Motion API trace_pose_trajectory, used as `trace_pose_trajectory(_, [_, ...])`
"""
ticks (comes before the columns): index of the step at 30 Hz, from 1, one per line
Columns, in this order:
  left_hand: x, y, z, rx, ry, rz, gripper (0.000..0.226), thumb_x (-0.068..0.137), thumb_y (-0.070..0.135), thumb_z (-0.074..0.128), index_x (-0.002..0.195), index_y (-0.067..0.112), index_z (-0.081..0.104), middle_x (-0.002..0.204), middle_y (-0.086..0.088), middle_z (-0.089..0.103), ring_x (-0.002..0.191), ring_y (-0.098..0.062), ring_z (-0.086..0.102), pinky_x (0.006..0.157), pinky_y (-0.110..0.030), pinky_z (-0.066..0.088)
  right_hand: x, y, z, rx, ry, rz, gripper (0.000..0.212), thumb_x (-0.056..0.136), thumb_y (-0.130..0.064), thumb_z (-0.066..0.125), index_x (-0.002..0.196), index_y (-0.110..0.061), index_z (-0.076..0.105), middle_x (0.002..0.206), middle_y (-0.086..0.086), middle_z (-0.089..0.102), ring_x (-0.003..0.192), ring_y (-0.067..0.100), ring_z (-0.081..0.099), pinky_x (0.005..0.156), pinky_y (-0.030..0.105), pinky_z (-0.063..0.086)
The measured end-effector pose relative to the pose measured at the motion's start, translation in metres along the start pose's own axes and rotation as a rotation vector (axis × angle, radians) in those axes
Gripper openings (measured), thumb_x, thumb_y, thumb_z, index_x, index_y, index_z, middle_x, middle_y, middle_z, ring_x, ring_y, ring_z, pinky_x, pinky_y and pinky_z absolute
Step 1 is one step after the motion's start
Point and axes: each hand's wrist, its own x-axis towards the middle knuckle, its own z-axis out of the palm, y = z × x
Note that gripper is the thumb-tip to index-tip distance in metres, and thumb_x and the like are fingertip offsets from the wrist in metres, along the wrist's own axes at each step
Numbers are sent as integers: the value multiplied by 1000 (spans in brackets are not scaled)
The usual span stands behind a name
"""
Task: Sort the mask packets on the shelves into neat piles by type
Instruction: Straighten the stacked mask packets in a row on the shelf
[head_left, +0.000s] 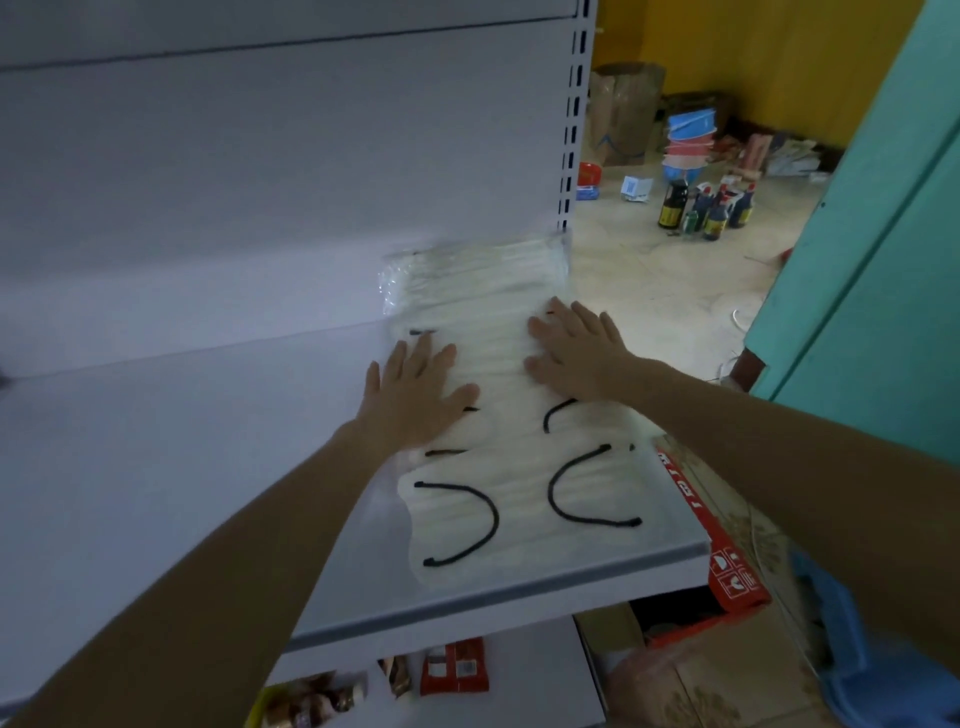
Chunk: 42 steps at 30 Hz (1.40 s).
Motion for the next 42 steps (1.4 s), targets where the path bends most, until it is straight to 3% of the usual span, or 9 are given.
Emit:
trace_pose_trajectory(4, [19, 3, -20, -23, 171, 40, 69, 93, 59, 29, 149, 27, 7, 158, 7, -7, 145, -18, -7, 116, -45, -4, 29, -5, -25, -77, 102, -70, 68, 97, -49, 33, 150, -25, -3, 158, 1, -12, 145, 21, -8, 116, 43, -4])
trace_pose_trajectory(11, [37, 0, -7, 17, 40, -42, 67, 92, 62, 20, 148, 26, 14, 158, 7, -4, 145, -17, -6, 116, -48, -3, 43, -16, -7, -49, -88, -65, 57, 99, -43, 25, 149, -20, 14, 158, 0, 0, 145, 21, -3, 115, 46, -5])
trace_pose_trajectory(16, [44, 3, -11, 20, 180, -4, 70, 92, 63, 21, 150, 27, 4, 158, 6, -9, 145, -17, -7, 116, -47, -4, 57, -16, -20, -74, 125, -109, 65, 98, -43, 30, 150, -17, -1, 158, 3, -9, 145, 20, -7, 116, 42, -5])
trace_pose_trajectory(21, [53, 1, -5, 26, 127, -7, 71, 91, 64, 21, 149, 25, 11, 158, 5, -5, 145, -18, -6, 116, -49, -3, 67, -16, -13, -75, 8, -96, 61, 100, -39, 25, 150, -16, 0, 158, 0, -6, 145, 20, -8, 115, 44, -7])
trace_pose_trajectory(26, [55, 3, -9, 5, 266, -18, 73, 90, 64, 23, 150, 27, 4, 158, 5, -7, 145, -18, -6, 116, -49, -3, 71, -16, -18, -66, 163, -123, 61, 100, -38, 25, 150, -14, 0, 158, 2, -5, 145, 20, -6, 115, 43, -7])
trace_pose_trajectory(30, [56, 3, -13, -64, 221, -53, 68, 93, 60, 22, 149, 25, 8, 158, 5, 1, 145, -19, 1, 117, -48, 0, 68, -19, -17, -66, 49, -121, 57, 101, -38, 23, 150, -17, 2, 158, 1, -9, 145, 19, -7, 115, 43, -8])
trace_pose_trajectory(35, [9, -18, -13, -609, 401, -169, 68, 95, 46, 40, 150, 18, 12, 158, -7, 7, 145, -21, 8, 117, -38, 9, 20, 4, -23, 441, 326, -1, 56, 99, -41, 35, 149, -26, 15, 158, 6, 0, 145, 22, 2, 116, 38, 4])
trace_pose_trajectory(38, [-26, -20, 2, -1089, 279, -245, 74, 92, 41, 52, 150, 24, 10, 156, -3, 14, 135, -19, 32, 109, -33, 28, -14, 16, -7, 996, 149, 116, 62, 96, -34, 46, 149, -25, 16, 157, 4, 8, 144, 22, 11, 117, 38, 13])
trace_pose_trajectory(42, [-33, -11, 14, -970, 241, -84, 73, 93, 18, 55, 150, 20, 9, 155, 2, 16, 139, -11, 21, 108, -20, 22, -25, 12, 11, 1011, 71, 113, 70, 94, -26, 53, 150, -21, 12, 155, 0, 20, 140, 19, 25, 114, 32, 23])
